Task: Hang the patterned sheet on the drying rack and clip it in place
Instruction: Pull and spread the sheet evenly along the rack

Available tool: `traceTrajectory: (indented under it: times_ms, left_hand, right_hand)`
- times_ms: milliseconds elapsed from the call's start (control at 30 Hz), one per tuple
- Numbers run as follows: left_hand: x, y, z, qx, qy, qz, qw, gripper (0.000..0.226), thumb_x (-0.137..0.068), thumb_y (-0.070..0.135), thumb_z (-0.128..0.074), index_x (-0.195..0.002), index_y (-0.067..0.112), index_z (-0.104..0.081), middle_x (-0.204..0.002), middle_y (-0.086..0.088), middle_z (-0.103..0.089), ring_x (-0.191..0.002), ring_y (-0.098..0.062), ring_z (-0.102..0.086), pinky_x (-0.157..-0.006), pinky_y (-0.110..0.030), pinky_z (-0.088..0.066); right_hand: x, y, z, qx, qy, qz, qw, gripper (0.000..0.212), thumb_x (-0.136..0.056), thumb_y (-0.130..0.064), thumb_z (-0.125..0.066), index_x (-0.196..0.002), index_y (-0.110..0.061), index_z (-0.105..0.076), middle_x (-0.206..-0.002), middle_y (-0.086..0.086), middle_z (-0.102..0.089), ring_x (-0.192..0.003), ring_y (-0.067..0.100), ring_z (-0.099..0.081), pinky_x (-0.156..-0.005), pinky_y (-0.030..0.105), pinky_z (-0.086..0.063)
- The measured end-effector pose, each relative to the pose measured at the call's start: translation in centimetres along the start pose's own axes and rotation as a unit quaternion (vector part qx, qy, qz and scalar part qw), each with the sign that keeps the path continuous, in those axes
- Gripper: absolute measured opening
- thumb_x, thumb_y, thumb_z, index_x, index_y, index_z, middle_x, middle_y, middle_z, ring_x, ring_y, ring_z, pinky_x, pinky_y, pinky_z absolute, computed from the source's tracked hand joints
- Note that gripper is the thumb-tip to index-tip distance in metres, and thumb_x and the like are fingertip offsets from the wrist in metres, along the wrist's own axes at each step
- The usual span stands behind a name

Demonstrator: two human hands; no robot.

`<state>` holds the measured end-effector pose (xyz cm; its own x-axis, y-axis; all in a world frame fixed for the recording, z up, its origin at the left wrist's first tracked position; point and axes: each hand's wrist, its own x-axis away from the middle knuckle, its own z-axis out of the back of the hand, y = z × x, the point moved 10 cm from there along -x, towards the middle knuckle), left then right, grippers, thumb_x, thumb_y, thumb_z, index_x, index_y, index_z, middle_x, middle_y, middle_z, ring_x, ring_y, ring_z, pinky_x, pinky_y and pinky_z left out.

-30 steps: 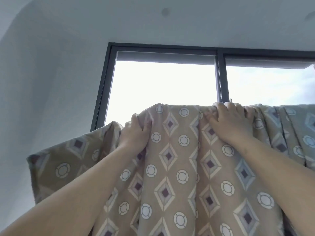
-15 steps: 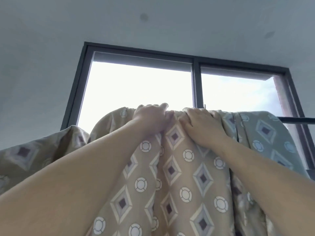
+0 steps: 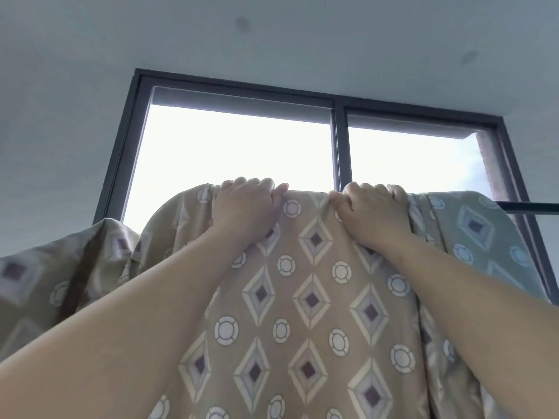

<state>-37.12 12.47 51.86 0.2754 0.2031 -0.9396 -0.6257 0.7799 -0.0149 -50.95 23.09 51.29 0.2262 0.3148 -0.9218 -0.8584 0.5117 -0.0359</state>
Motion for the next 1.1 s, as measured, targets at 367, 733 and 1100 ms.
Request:
traceTrajectory:
  times_ms: [367, 733, 1100]
  left_hand:
    - [0.7, 1.1, 0.6, 0.013, 0.017, 0.003, 1.0, 0.039, -0.098, 0.036, -0.022, -0.103, 0.015, -0.056, -0.107, -0.004, -0.059, -0.111, -0.025, -0.046, -0.101, -0.038, -0.024]
    - [-0.2, 6.8, -1.8, 0.027, -0.036, -0.004, 0.999, 0.048, -0.099, 0.039, -0.015, -0.116, 0.016, -0.053, -0.119, -0.006, -0.057, -0.12, -0.027, -0.043, -0.106, -0.045, -0.021]
    - [-2.6, 16.0, -4.8, 0.04, -0.026, -0.05, 0.998, 0.047, -0.099, 0.038, -0.016, -0.113, 0.017, -0.055, -0.115, -0.008, -0.06, -0.112, -0.027, -0.049, -0.095, -0.04, -0.029]
  right_hand:
    - [0.8, -3.1, -0.1, -0.006, 0.0, 0.042, 0.999, 0.041, -0.099, -0.048, -0.016, -0.108, -0.024, -0.048, -0.116, 0.003, -0.052, -0.119, 0.025, -0.041, -0.107, 0.046, -0.018]
    - [0.6, 4.1, 1.2, -0.004, -0.035, 0.036, 0.999, 0.04, -0.1, -0.039, -0.019, -0.13, -0.032, -0.045, -0.138, -0.007, -0.048, -0.129, 0.02, -0.038, -0.109, 0.05, -0.013]
    - [0.3, 10.2, 1.4, 0.009, -0.034, 0.002, 0.999, 0.047, -0.096, -0.055, -0.016, -0.125, -0.036, -0.05, -0.132, -0.007, -0.05, -0.125, 0.019, -0.038, -0.102, 0.047, -0.022]
